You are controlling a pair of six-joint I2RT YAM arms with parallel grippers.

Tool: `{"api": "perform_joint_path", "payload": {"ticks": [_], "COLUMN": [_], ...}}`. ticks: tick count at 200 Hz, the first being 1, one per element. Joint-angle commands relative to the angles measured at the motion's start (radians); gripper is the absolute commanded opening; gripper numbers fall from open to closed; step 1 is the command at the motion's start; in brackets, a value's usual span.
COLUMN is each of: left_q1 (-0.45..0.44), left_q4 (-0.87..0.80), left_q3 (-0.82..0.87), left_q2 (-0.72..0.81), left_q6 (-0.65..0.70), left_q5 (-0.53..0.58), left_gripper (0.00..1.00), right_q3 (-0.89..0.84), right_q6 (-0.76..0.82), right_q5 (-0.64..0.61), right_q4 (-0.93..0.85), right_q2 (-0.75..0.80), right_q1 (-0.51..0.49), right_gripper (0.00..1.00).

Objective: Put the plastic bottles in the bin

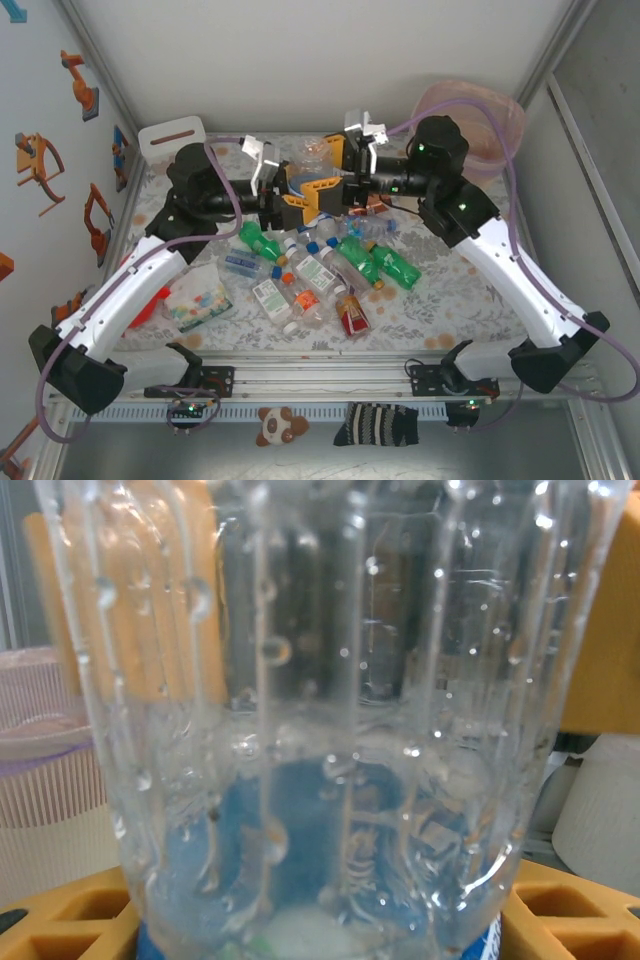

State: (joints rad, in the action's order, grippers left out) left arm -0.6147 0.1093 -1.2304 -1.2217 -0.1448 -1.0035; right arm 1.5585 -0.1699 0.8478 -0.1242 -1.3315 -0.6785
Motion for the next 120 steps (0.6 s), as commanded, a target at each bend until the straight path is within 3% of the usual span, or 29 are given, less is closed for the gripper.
{"api": "perform_joint_path", "payload": {"ticks": [1,46,120], "left_q1": [-0.006,-0.006,-0.007], "left_q4": [0.003,0.010,0.027], "left_q3": [-0.039,-0.044,-0.036], "left_q2": [-0.004,-0.014,0.004], "left_q6": [0.040,0.043,0.052], "left_q5": [-0.039,-0.053,-0.053], "left_gripper": [0.47,0.47,0.47], "right_q3": [0.043,0.056,0.050], "right_q6": [0.052,0.053,-0.025], "right_q5": [0.005,0.059,0.081], "right_q4": [-0.022,-0.026,0.002], "right_q2": [-0.008,-0.010,0.008], "right_q1": [-0.008,-0.008,-0.009], "right_gripper": [0.77,0.68,0.67]}}
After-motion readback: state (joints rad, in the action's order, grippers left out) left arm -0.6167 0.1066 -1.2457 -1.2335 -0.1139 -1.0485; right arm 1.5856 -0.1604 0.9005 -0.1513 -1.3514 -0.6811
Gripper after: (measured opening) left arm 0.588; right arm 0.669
